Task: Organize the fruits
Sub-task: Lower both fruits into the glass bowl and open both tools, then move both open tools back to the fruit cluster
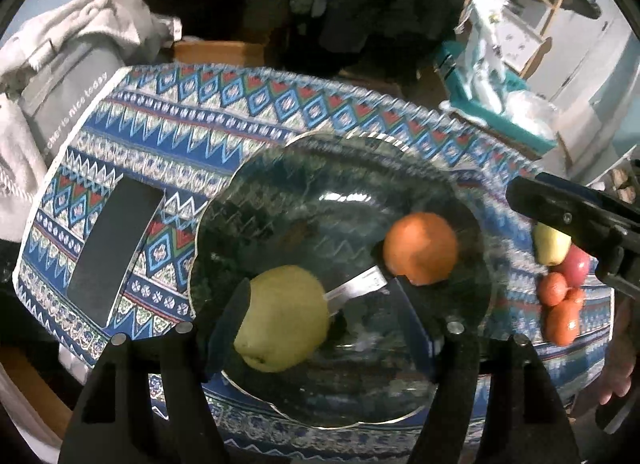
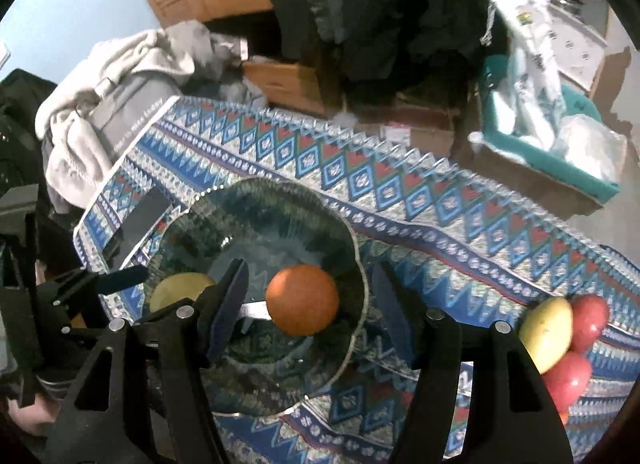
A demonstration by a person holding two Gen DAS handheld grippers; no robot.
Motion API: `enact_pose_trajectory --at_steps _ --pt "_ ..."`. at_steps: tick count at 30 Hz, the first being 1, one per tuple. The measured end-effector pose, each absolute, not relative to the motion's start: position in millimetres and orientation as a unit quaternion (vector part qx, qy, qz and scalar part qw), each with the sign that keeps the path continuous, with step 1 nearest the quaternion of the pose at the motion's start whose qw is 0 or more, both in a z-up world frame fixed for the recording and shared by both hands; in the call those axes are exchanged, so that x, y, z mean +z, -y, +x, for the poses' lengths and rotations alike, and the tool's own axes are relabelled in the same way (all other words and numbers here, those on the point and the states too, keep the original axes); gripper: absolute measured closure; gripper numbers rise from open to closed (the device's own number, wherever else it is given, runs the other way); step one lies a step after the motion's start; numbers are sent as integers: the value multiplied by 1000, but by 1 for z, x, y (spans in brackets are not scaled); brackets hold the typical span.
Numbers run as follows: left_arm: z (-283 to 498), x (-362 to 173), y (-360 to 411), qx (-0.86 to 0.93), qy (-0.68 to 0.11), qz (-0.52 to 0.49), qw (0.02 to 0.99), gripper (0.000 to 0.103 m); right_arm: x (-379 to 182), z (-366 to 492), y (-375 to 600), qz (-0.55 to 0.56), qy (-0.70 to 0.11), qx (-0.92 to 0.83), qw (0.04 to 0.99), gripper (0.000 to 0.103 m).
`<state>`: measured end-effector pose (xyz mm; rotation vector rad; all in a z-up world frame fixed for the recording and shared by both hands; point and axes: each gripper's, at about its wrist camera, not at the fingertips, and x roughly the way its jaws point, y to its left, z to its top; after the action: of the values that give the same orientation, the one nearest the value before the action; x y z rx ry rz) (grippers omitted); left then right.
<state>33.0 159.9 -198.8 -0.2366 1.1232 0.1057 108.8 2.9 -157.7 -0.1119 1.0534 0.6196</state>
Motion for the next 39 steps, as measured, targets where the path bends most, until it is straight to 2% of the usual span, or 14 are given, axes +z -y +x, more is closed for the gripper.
enact_pose_trajectory --at_steps 15,27,31,39 --pt "25 -144 -119 7 -476 -91 875 23 -100 80 52 -39 -452 274 848 29" --pt "28 -120 -79 -29 -463 -78 882 23 -79 69 107 -25 -433 253 865 28" --pt "29 -112 -64 -39 -456 -69 887 18 -73 67 130 -14 -429 243 870 28" --pt "33 -104 -34 -61 -449 -49 890 17 -64 65 173 -1 -419 217 882 26"
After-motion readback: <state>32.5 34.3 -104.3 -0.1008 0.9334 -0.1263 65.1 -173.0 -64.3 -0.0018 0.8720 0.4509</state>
